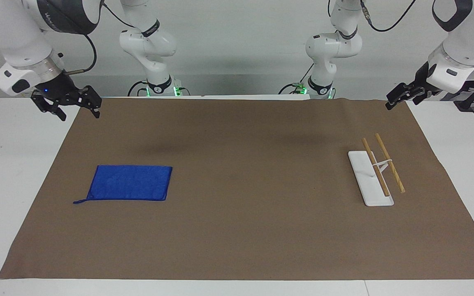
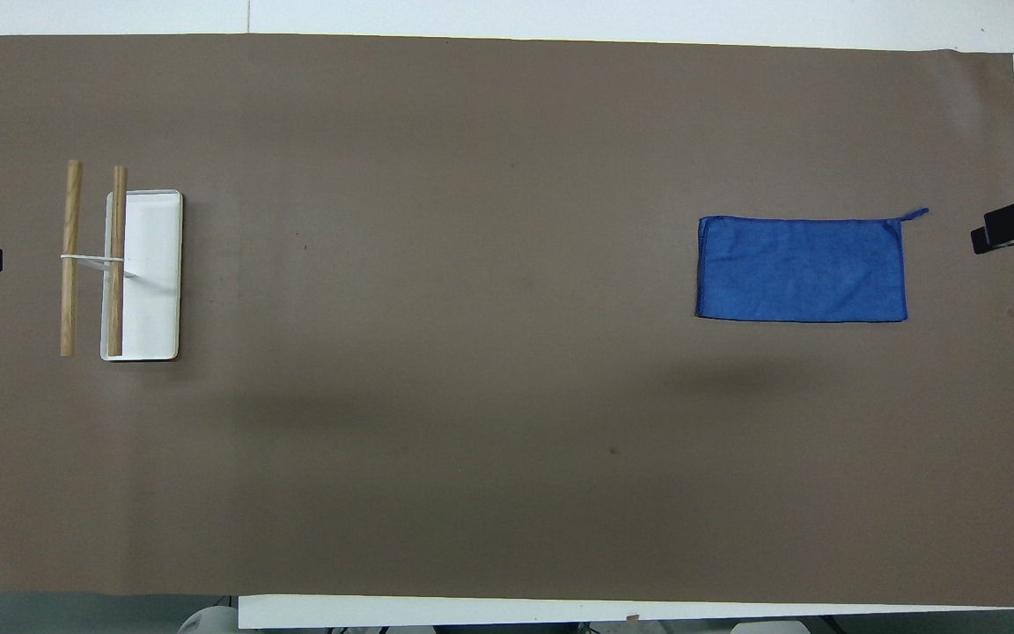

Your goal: Right arm passes towel to left arm to hang

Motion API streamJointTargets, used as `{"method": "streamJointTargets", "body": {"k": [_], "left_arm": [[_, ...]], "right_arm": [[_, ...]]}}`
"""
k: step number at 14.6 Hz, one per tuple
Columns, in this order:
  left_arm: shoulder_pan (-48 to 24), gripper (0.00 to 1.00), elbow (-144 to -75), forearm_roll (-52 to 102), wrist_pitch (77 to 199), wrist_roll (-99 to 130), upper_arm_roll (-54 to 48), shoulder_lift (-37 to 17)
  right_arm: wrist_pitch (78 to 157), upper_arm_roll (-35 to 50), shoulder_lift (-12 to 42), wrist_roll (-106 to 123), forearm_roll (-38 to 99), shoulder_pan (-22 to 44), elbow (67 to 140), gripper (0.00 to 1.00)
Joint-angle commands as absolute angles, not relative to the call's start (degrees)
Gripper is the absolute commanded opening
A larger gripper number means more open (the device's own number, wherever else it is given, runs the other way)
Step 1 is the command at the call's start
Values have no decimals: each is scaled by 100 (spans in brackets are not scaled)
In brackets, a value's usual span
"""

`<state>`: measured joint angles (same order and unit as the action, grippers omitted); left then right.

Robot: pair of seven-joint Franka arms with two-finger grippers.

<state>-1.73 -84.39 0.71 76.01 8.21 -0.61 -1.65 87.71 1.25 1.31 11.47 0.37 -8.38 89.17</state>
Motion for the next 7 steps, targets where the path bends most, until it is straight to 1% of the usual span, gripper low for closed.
{"method": "streamJointTargets", "body": {"k": [1, 6, 7], "left_arm": [[-193, 100, -8604, 79, 7646, 791, -9, -18], [-193, 100, -8605, 79, 7646, 791, -9, -18], [-193, 100, -8604, 79, 7646, 782, -17, -18]], "right_arm": [[8798, -25, 88, 1143, -27, -782, 9009, 100], [8798, 17, 97, 1160, -26, -782, 9026, 100], [8798, 26, 97, 1151, -35, -782, 9148, 100]]}}
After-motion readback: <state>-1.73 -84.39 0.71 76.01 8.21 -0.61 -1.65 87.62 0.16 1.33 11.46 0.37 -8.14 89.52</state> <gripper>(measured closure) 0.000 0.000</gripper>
